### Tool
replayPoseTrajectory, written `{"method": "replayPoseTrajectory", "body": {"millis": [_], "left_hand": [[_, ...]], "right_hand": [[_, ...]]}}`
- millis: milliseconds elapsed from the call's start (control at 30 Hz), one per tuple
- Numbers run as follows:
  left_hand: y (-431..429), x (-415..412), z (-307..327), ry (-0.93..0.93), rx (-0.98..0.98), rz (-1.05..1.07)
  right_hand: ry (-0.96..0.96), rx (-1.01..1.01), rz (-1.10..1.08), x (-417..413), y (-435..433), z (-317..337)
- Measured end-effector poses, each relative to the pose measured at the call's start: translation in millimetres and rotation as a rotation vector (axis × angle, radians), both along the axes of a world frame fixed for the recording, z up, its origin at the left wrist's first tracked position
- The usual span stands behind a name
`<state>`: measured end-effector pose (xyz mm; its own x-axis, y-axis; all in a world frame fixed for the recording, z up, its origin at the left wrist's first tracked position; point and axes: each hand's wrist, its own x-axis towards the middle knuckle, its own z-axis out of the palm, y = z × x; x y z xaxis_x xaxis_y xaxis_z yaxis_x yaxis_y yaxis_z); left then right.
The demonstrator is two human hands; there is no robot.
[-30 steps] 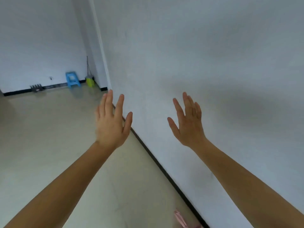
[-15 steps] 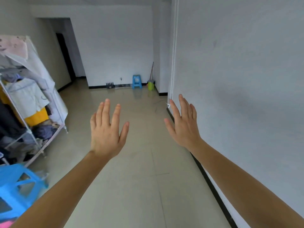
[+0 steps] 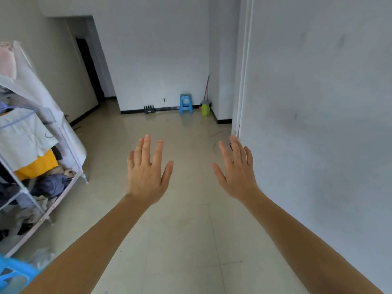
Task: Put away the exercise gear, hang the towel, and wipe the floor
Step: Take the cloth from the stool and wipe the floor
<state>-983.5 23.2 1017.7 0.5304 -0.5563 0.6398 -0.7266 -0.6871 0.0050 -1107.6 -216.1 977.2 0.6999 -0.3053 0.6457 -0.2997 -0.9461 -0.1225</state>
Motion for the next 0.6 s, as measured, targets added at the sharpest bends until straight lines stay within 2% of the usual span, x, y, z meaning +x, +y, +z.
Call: {"method": "replayPoseTrajectory", "body": {"millis": [133,367,600], "left_hand": [[-16.7,105.4,17.4,-0.034,-0.035,0.048],[-14.4,310.2,-3.5,-0.017,-0.040,0.105],[-58.6,525.1,6.5,0.013,0.003,0.062]], "right_hand": [[0.015,0.047,0.008,121.3,-28.8,18.4],[0.090,0.018,0.114,344.5,-38.4,8.3],[0.112,-0.028,0.039,541.4,-71.6,22.4]]}}
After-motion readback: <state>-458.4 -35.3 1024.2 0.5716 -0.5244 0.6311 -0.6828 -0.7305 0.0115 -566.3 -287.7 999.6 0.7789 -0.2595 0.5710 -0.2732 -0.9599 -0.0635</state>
